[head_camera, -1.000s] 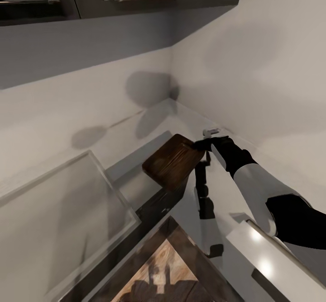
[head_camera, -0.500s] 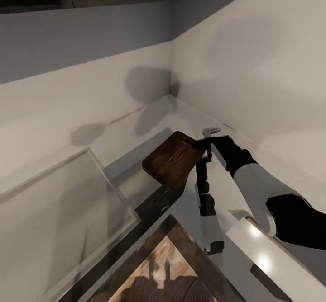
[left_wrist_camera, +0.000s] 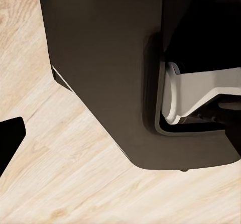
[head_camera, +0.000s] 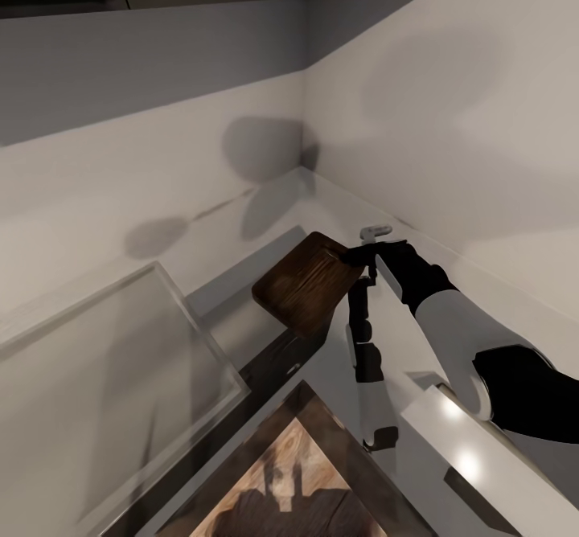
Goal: In the kitchen, take the Vidalia onion out of the sink, dice it on the chopping board with the paring knife, put the diced onion into the bowl on the countertop, then place both the paring knife and the chopping board into the sink.
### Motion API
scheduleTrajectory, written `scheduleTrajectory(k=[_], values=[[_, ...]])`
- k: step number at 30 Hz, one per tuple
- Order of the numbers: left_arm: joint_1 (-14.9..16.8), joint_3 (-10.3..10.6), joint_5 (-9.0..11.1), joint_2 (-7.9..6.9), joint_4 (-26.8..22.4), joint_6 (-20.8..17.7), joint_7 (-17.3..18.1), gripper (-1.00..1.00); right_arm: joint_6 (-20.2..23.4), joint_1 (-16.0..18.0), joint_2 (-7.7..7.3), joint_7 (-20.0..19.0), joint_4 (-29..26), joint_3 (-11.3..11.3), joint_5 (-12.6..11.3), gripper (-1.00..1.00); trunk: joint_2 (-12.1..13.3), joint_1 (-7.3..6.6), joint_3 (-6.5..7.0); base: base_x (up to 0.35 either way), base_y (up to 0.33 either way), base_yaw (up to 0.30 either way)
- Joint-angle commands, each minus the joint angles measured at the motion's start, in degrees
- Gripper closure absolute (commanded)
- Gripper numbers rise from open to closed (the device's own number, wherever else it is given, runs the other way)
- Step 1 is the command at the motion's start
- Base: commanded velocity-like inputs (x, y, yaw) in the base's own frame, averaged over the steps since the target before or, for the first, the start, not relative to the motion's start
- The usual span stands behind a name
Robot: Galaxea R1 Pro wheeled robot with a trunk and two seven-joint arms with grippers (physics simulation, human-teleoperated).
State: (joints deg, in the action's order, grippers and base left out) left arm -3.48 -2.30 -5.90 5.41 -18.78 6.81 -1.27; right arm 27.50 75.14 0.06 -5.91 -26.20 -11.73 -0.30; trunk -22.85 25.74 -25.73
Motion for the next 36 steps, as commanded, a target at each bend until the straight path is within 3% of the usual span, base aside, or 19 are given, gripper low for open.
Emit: scheduleTrajectory(k=[1, 36], values=[[0.0, -0.2, -0.6, 0.04, -0.1, 0.1, -0.1, -1.0, 0.3, 0.0, -0.05, -0.1, 1.0, -0.3, 0.2, -1.0, -0.1, 0.04, -0.09, 0.0, 0.0, 0.0], [0.0, -0.2, -0.6, 0.04, -0.1, 0.1, -0.1, -1.0, 0.3, 0.0, 0.06, 0.0, 1.3, -0.4, 0.2, -1.0, -0.1, 0.04, -0.09, 0.0, 0.0, 0.0]])
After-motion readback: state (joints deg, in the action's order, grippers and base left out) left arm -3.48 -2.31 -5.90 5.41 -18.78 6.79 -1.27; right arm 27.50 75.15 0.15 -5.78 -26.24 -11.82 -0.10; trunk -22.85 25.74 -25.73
